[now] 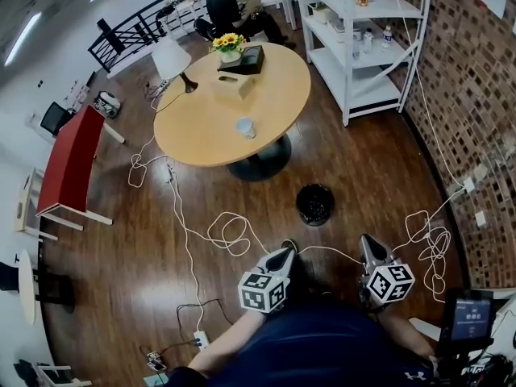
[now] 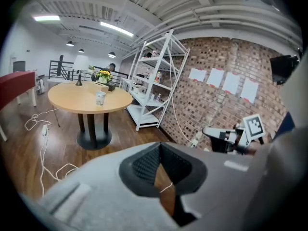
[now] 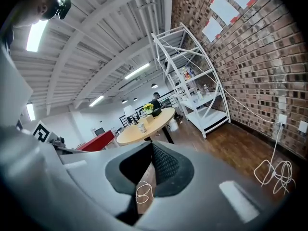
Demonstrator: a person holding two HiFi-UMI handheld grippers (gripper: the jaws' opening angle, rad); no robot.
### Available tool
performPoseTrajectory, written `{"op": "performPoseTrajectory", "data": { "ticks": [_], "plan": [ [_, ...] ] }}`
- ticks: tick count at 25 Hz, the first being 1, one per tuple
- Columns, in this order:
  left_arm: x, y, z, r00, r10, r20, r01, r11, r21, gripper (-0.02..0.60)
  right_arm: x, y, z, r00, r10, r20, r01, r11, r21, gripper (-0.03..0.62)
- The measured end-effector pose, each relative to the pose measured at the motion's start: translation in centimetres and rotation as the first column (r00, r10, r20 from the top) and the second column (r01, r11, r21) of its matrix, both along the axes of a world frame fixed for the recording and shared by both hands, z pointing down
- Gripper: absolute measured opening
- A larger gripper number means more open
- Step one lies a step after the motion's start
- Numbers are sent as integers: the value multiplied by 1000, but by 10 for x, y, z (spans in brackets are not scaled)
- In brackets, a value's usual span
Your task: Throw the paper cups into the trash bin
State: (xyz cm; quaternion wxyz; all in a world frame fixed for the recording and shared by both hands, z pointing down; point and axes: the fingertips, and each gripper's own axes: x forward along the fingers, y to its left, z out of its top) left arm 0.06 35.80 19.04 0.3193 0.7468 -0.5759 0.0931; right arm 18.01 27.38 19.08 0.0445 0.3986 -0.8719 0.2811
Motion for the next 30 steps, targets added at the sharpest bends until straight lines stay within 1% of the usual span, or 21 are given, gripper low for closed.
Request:
{"op": "performPoseTrajectory", "data": {
  "ticks": [4,8,12,15,17,19,21,23,26,28,30],
  "plan": [
    [-10,-32,13,999,26,-19,-26,1000,-10,3,-9,-26,7,999,18,-34,-18,1000,-4,10],
    [-35,-85,24,997,60,-46,-60,998,-12,3,-24,-66,9,995,71,-67,-71,997,1,9],
    [-68,-155,8,993,104,-63,-102,994,25,3,-55,-117,-6,990,107,-96,-106,994,8,10],
    [-92,-194,-3,989,133,-65,-130,990,54,3,-81,-148,-21,985,118,-127,-117,993,15,9],
    [-118,-219,-5,989,132,-65,-127,989,77,4,-100,-171,-25,983,129,-132,-127,992,19,9],
    [-148,-242,-5,992,111,-57,-105,990,94,5,-118,-191,-29,981,137,-135,-135,991,25,9],
    [-180,-261,1,997,68,-32,-64,994,91,5,-133,-207,-33,981,131,-146,-128,991,32,9],
    [-212,-276,11,1000,11,-11,-10,997,72,5,-144,-217,-35,980,110,-163,-106,994,35,9],
    [-253,-295,27,997,-66,36,65,997,50,32,-156,-229,-31,982,78,-170,-75,997,22,9],
    [-275,-308,39,989,-100,108,96,995,41,58,-164,-239,-30,985,53,-166,-51,999,17,9],
    [-293,-318,54,973,-117,197,115,993,20,95,-169,-247,-29,986,27,-167,-25,1000,15,9]
  ]
}}
